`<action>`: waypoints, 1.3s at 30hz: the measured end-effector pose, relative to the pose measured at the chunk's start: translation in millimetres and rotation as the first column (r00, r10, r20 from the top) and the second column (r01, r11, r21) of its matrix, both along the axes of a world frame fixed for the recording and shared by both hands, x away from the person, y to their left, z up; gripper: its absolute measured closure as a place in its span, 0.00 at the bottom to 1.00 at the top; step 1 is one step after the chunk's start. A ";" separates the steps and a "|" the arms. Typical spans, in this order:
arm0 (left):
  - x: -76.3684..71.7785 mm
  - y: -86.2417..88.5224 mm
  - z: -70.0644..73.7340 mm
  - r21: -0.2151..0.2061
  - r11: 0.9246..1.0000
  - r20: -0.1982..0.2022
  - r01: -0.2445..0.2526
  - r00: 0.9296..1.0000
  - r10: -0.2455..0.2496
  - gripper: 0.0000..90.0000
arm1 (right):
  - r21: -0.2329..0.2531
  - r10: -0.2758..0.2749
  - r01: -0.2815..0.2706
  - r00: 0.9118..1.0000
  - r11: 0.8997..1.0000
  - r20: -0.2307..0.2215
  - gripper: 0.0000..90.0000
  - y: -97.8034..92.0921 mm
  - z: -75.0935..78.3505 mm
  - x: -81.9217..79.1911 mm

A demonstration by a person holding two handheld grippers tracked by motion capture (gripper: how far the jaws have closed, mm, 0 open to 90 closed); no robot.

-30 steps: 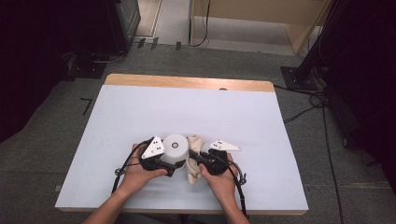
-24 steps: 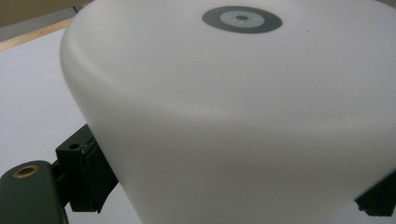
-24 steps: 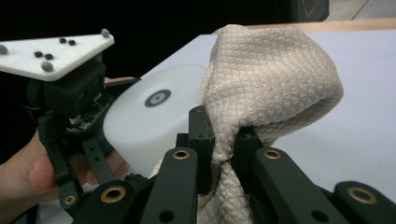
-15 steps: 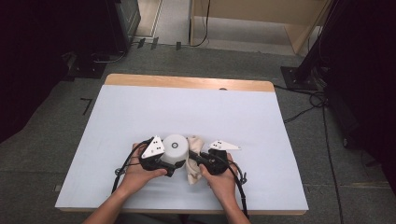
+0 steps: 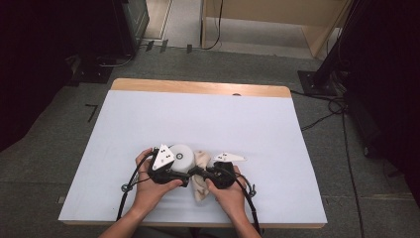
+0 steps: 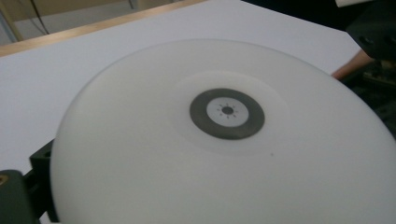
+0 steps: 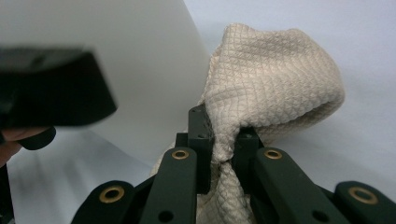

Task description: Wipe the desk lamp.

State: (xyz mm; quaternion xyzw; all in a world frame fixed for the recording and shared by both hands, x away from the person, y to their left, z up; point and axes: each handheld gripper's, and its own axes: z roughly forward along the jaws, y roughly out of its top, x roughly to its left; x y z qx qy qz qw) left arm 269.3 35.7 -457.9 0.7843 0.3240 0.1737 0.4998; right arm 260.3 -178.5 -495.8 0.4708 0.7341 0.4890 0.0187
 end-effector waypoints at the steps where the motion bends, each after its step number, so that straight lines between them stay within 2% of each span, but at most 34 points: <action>1: 1.1 2.2 0.4 -0.011 1.000 -0.002 0.000 1.000 0.000 0.07 | 0.003 0.007 -0.007 1.000 1.000 0.001 0.92 0.3 -0.3 0.4; 3: 3.3 5.5 0.5 -0.017 1.000 -0.010 0.024 1.000 -0.025 0.08 | 0.005 0.015 -0.015 1.000 1.000 -0.002 0.92 0.6 0.2 0.1; 6: 6.1 7.9 1.1 -0.002 0.997 -0.003 0.081 0.997 -0.081 0.08 | 0.011 0.002 -0.002 1.000 1.000 0.013 0.92 -2.4 3.2 0.3; 8: 9.1 10.1 0.3 -0.008 0.991 0.002 0.137 0.991 -0.137 0.08 | 0.026 -0.019 0.018 0.999 0.999 0.032 0.92 -6.8 9.0 -0.1; 10: 11.3 11.2 -0.2 -0.020 0.980 0.001 0.200 0.980 -0.200 0.08 | 0.044 -0.030 0.027 0.997 0.999 0.070 0.92 -10.2 18.8 -3.1; 12: 12.9 12.2 -1.3 -0.045 0.959 0.007 0.279 0.960 -0.279 0.09 | 0.039 -0.019 0.013 0.990 0.999 0.142 0.92 -10.5 31.1 -7.9; 13: 12.8 11.9 -1.7 -0.041 0.958 0.021 0.284 0.959 -0.283 0.09 | 0.049 -0.007 -0.002 0.982 0.999 0.189 0.92 -9.5 40.8 -12.3; 14: 12.9 11.5 -2.1 -0.030 0.960 0.034 0.279 0.960 -0.278 0.09 | 0.055 -0.009 -0.004 0.976 0.998 0.218 0.92 -8.4 48.1 -15.9; 16: 14.5 12.2 -2.7 -0.021 0.965 0.047 0.263 0.964 -0.262 0.09 | 0.058 -0.013 -0.002 0.965 0.998 0.260 0.92 -7.7 56.7 -20.0; 17: 15.0 12.5 -2.9 -0.024 0.965 0.043 0.262 0.964 -0.261 0.09 | 0.070 -0.013 -0.006 0.965 0.997 0.263 0.92 -7.8 58.8 -21.3; 18: 15.7 13.0 -3.0 -0.026 0.966 0.038 0.256 0.966 -0.255 0.09 | 0.075 -0.009 -0.011 0.966 0.997 0.260 0.92 -8.1 58.2 -20.9; 20: 15.9 12.6 -3.3 -0.025 0.967 0.036 0.253 0.967 -0.252 0.09 | 0.091 -0.006 -0.015 0.973 0.996 0.231 0.92 -8.9 52.8 -18.3; 23: 16.1 12.2 -3.5 -0.024 0.970 0.035 0.242 0.970 -0.241 0.09 | 0.091 -0.002 -0.015 0.983 0.996 0.183 0.92 -7.2 40.0 -13.9; 25: 16.3 12.4 -3.6 -0.025 0.970 0.035 0.241 0.970 -0.240 0.09 | 0.086 0.002 -0.013 0.991 0.996 0.133 0.92 -6.6 29.3 -9.3; 28: 15.9 12.0 -3.6 -0.021 0.971 0.038 0.237 0.971 -0.236 0.09 | 0.053 0.010 -0.013 0.998 0.999 0.060 0.92 -4.8 14.9 -3.9; 32: 15.8 12.2 -3.5 -0.015 0.971 0.040 0.239 0.971 -0.238 0.09 | 0.009 0.015 -0.015 1.000 1.000 -0.021 0.92 -2.5 -1.9 1.8; 35: 15.8 12.2 -3.8 -0.015 0.971 0.040 0.239 0.970 -0.238 0.09 | 0.023 0.018 -0.017 0.999 1.000 -0.030 0.92 -3.4 -2.6 2.6; 37: 15.8 12.4 -4.3 -0.017 0.971 0.042 0.238 0.970 -0.237 0.09 | 0.025 0.017 -0.017 1.000 1.000 -0.013 0.92 -3.4 -0.1 1.3; 39: 15.6 12.7 -4.9 -0.019 0.971 0.047 0.238 0.970 -0.237 0.09 | 0.057 0.011 -0.011 1.000 0.998 0.009 0.92 -5.0 5.8 0.3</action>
